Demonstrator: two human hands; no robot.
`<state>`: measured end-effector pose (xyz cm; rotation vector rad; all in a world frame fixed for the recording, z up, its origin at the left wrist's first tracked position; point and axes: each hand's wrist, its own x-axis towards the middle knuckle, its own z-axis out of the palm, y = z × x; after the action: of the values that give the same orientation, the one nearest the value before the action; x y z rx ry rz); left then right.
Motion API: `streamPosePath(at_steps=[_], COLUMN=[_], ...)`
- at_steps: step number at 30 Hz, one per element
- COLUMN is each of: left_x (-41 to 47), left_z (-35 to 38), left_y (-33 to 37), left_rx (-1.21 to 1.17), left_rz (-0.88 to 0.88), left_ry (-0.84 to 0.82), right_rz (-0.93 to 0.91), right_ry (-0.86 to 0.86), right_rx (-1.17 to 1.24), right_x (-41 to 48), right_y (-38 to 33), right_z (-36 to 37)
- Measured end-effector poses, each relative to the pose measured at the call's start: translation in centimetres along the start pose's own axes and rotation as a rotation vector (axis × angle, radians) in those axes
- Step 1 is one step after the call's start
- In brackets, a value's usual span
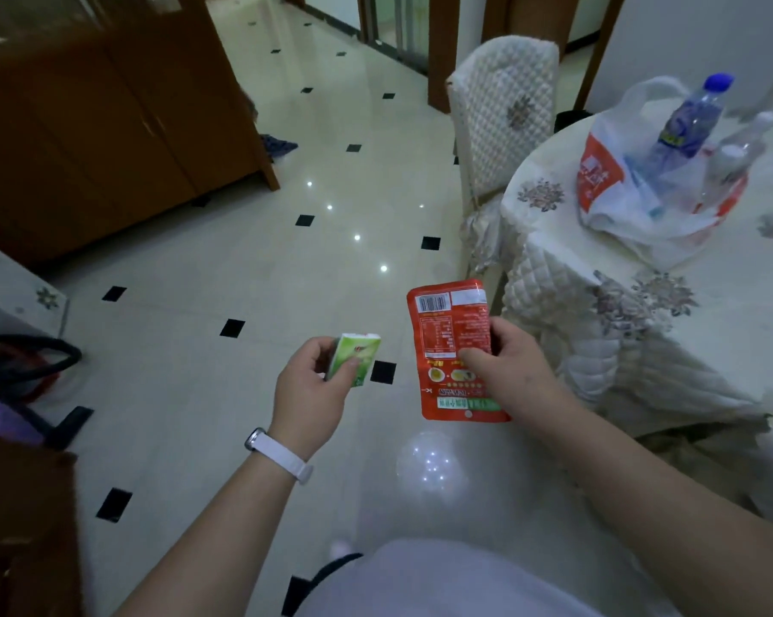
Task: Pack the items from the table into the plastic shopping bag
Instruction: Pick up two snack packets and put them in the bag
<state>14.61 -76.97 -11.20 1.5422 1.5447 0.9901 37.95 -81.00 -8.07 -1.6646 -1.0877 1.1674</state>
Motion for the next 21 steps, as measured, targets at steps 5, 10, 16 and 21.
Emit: streamPosePath(at_steps=[5,10,16,21], left_x=[7.5,16.6,29.9,38.6], left_z=[0.9,1.6,0.7,2.3], left_y=[-1.5,-2.8,-2.6,-1.2], left_rx=[-0.012,-0.101,-0.152,-0.181], left_rz=[0.015,0.011,0.065,0.087], left_ry=[-0.081,-0.180,-0.320,-0.392], right_rz=[0.052,0.100,0.110,0.116], right_ry=[0.103,0.248,0.376,0.476], right_rx=[-0.011,0.002,-0.016,-0.063], right_x=[5.4,11.8,20.1,25.4], right_y=[-0.7,-2.7,-7.7,-10.5], right_z=[1.1,3.1,7.0,7.9])
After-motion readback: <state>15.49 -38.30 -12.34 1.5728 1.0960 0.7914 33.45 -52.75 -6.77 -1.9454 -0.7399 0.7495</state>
